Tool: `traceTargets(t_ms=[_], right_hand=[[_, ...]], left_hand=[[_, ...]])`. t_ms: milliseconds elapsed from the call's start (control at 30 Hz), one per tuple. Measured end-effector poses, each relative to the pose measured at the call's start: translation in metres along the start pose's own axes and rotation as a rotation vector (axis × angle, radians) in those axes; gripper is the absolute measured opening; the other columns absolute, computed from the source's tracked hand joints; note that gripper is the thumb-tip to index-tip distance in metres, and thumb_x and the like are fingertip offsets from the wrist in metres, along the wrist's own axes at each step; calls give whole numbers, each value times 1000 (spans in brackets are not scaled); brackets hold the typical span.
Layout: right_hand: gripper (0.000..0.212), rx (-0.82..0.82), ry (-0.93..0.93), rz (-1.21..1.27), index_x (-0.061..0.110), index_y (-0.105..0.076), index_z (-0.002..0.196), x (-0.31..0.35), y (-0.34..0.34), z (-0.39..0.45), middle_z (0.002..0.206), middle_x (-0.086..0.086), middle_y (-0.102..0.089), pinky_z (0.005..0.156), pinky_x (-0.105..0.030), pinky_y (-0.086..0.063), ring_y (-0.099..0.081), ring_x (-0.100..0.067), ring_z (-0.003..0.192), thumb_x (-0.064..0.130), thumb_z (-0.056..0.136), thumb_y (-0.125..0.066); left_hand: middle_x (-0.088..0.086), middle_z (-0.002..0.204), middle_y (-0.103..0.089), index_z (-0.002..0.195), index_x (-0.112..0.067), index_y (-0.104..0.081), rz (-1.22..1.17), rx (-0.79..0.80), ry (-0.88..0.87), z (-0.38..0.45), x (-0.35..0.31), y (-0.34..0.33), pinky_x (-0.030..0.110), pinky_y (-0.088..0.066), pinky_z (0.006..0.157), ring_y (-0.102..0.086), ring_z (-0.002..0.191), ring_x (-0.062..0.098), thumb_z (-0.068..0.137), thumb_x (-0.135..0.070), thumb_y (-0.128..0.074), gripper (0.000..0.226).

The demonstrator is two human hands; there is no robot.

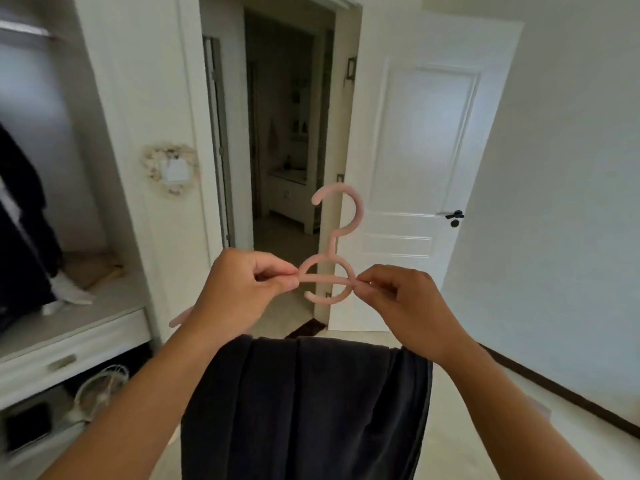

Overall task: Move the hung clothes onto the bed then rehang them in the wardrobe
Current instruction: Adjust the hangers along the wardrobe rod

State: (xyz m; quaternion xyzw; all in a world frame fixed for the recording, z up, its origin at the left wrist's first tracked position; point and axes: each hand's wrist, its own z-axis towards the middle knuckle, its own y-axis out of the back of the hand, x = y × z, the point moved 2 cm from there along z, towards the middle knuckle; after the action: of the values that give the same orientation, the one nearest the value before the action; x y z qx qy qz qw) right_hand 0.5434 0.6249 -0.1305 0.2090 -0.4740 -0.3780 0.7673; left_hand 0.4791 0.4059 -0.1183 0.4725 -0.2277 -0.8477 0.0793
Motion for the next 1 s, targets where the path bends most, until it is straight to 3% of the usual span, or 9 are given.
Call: traceTargets(t_ms=[100,200,300,433,567,733,867,1000], right_hand=[[8,61,88,20,36,-69,87,17,-38,40,71,18,-62,64,-10,-44,-57,-2,71,38,92,-63],[11,160,164,15,33,-71,91,31,-74,80,73,15,-64,67,-14,-49,-59,-5,76,39,92,-62],[14,259,260,8,30,-72,92,47,-107,122,74,14,-65,70,-23,-54,-61,-7,73,39,92,-62],[17,354,326,23,28,-70,91,72,-147,169,72,14,-63,66,-18,-50,-61,-6,70,42,92,-60],[18,434,361,55,28,-70,87,103,-183,208,69,9,-65,63,-24,-56,-63,-11,65,43,91,-62],[22,642,348,130,16,-69,85,146,-230,247,65,-1,-69,55,-28,-60,-67,-14,50,35,94,-64],[24,642,375,139,11,-68,81,183,-276,278,62,-6,-69,52,-30,-60,-67,-16,47,28,96,-62],[29,516,412,87,10,-69,76,220,-325,310,60,-5,-68,56,-30,-58,-65,-16,49,31,94,-62]], left_hand=[[-19,76,-72,86,-32,-77,26,-82,52,9,28,37,18,-52,73,-67,77,1,80,-19,-78,14],[-15,77,-73,88,-28,-79,68,-145,96,16,55,70,24,-55,76,-68,77,6,81,-18,-77,12],[-15,76,-73,86,-31,-77,121,-202,115,26,78,101,20,-54,75,-68,77,6,82,-17,-76,14],[-15,80,-74,92,-25,-78,177,-254,117,39,108,142,18,-52,78,-68,81,4,85,-14,-73,14],[-15,80,-73,91,-24,-76,187,-280,110,51,137,185,11,-48,75,-68,81,2,87,-6,-70,19],[-7,84,-74,89,-20,-75,143,-276,146,70,184,240,16,-50,77,-69,82,5,86,0,-68,22],[-4,86,-74,93,-14,-75,152,-318,160,87,224,284,16,-51,77,-69,84,7,89,-1,-66,16],[-13,90,-73,96,-23,-76,287,-370,199,111,259,329,21,-49,89,-66,91,0,89,-9,-69,17]])
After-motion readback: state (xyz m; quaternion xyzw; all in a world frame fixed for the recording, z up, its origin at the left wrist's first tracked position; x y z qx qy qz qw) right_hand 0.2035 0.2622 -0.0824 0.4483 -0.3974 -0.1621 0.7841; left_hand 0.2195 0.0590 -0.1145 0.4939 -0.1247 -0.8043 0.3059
